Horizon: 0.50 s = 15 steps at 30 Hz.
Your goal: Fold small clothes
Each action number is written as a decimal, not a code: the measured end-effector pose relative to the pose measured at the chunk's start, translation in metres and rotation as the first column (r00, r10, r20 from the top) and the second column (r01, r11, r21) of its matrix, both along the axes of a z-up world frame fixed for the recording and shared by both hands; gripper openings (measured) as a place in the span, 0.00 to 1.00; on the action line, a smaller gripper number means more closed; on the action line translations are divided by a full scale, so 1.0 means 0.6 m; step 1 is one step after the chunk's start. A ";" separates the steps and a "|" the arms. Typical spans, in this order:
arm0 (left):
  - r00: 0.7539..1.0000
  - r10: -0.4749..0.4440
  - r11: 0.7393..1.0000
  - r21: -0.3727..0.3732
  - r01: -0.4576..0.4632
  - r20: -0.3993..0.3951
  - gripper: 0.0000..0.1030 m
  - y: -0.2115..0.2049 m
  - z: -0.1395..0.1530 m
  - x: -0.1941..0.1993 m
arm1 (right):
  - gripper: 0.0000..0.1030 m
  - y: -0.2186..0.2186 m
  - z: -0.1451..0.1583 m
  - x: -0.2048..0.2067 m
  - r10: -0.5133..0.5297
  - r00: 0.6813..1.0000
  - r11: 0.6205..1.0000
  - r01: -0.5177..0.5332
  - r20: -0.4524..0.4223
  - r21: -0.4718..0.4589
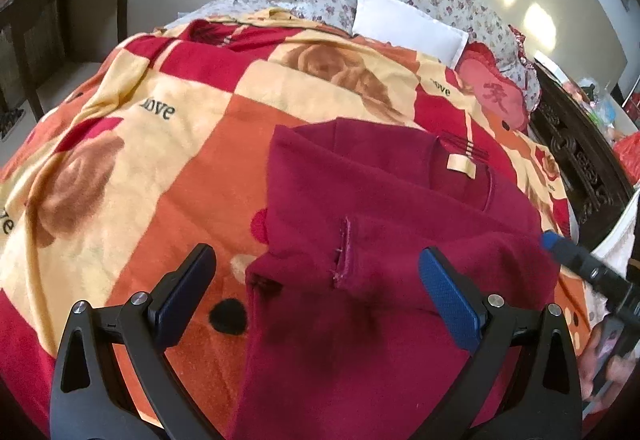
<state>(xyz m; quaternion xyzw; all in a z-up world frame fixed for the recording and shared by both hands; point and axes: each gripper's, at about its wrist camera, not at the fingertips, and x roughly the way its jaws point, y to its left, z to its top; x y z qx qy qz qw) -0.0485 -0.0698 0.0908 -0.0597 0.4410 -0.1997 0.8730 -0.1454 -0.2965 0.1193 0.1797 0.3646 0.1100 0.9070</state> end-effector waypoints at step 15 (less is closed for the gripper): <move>0.987 -0.161 0.979 0.122 0.161 -0.013 0.92 -0.105 -0.050 0.043 | 0.60 -0.188 -0.062 -0.168 -0.289 0.947 0.950 0.301 -0.138 0.083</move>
